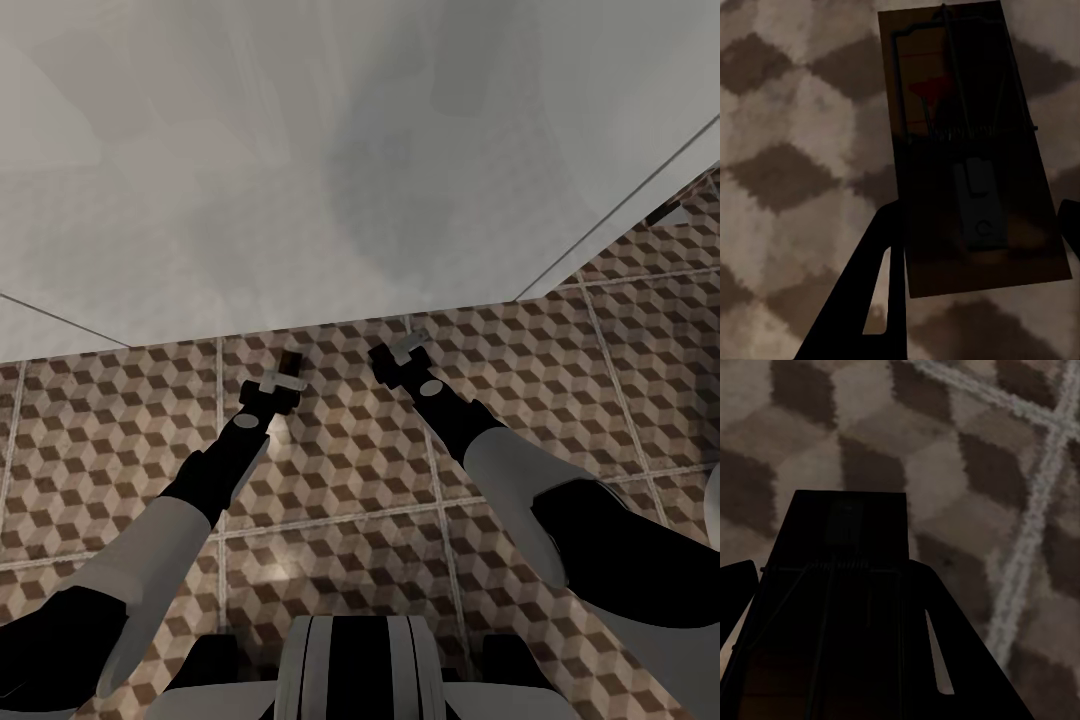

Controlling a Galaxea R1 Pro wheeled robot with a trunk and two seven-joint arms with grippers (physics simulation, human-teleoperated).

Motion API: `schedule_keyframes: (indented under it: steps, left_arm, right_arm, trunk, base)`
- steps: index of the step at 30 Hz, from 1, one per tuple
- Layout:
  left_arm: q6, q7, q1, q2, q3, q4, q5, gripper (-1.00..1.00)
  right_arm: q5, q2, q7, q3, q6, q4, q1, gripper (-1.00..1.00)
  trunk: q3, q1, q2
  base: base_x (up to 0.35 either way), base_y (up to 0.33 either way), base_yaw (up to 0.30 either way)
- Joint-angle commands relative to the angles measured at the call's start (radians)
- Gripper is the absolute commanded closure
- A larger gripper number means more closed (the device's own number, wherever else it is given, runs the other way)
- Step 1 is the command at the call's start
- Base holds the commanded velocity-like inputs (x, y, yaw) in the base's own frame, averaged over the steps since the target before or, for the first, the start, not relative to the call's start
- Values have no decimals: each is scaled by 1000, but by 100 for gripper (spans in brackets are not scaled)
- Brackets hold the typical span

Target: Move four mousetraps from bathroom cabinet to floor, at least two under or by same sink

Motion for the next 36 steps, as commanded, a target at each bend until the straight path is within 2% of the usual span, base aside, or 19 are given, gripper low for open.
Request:
schedule_keyframes:
  steps: [1,2,34,35,36]
  left_arm:
    - [6,6,0,0,-3,0,-10,100]
    - [7,6,0,0,-3,1,-10,-100]
    - [4,6,0,-4,-5,9,-10,-100]
    - [3,6,0,-4,-5,9,-10,-100]
    - [3,6,0,-4,-5,9,-10,-100]
  right_arm:
    - [8,0,-4,0,-3,1,-1,100]
    - [8,0,-4,0,-3,1,-1,100]
    - [8,0,-4,0,-9,1,-1,100]
    - [8,0,-4,0,-9,1,-1,-100]
    - [8,0,-4,0,-9,1,-1,-100]
  trunk:
    - [0,0,0]
    - [0,0,0]
    - [0,0,0]
    - [0,0,0]
    - [0,0,0]
  base:
    - [0,0,0]
    - [0,0,0]
    - [0,0,0]
    - [0,0,0]
    - [0,0,0]
